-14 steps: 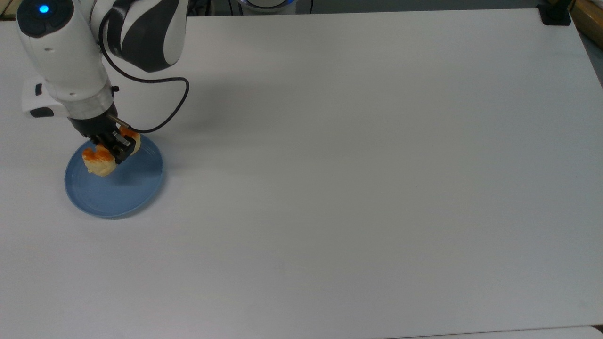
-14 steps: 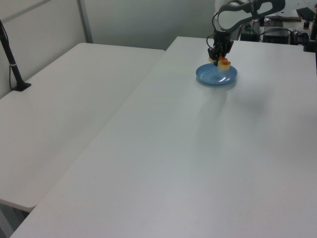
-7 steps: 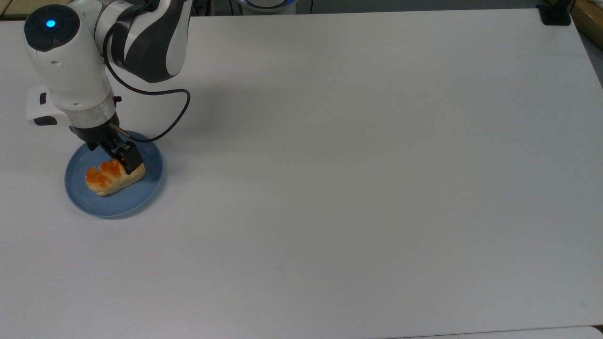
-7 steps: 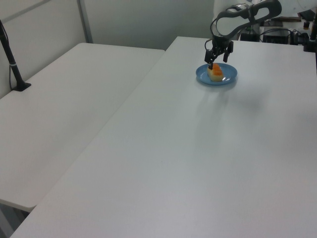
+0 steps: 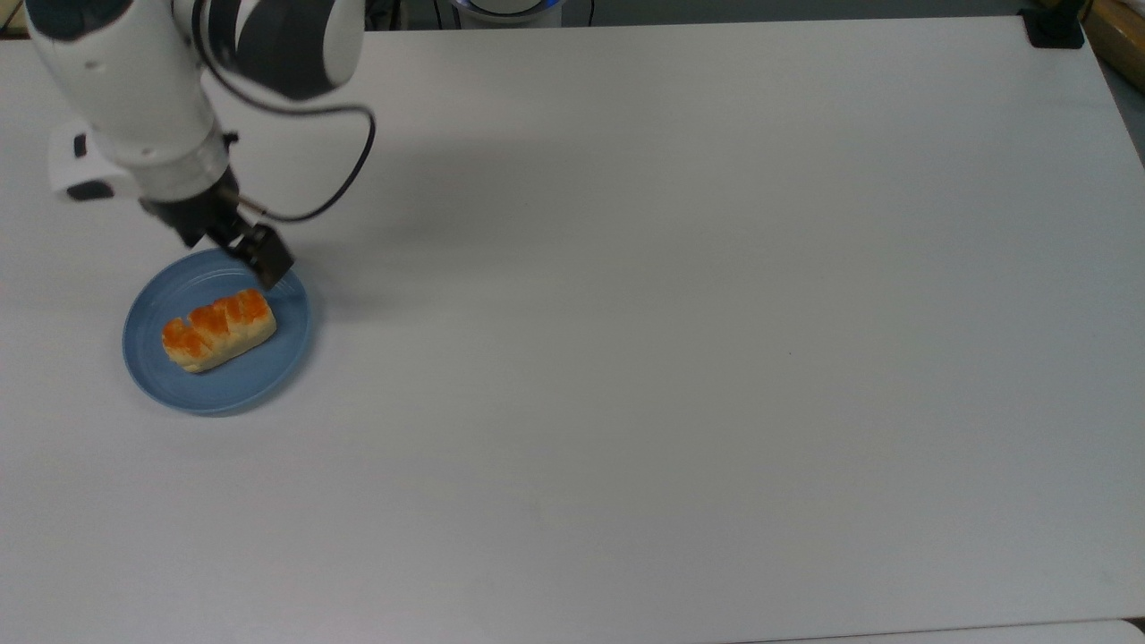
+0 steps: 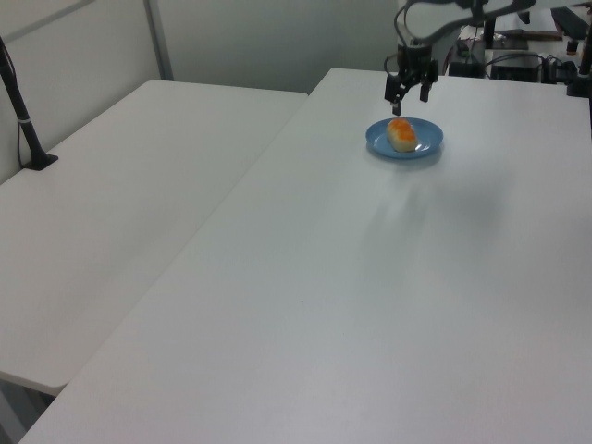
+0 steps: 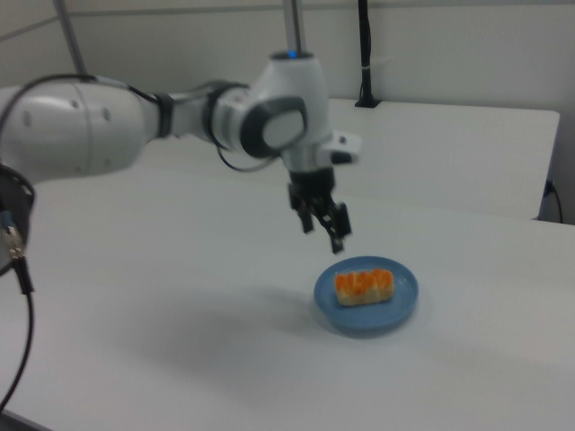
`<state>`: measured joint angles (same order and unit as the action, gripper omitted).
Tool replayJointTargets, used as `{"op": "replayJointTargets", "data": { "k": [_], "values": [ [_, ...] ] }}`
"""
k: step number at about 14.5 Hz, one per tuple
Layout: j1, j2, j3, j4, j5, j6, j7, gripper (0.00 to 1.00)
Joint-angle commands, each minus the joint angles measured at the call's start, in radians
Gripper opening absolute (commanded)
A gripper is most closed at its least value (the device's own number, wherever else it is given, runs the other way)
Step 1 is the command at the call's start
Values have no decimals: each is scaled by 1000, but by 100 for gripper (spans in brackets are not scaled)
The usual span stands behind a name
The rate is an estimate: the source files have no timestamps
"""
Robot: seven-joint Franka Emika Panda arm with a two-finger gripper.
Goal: Put the bread on a plate
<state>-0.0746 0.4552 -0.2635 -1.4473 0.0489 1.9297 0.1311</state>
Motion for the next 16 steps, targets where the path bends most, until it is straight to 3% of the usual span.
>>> {"op": "replayJointTargets", "data": {
  "k": [1, 8, 16],
  "values": [
    [77, -202, -3, -105, 6, -113, -76, 100],
    [239, -421, -3, -232, -31, -182, -99, 100],
    [254, -441, -3, -223, -32, -221, -34, 100]
  ]
}}
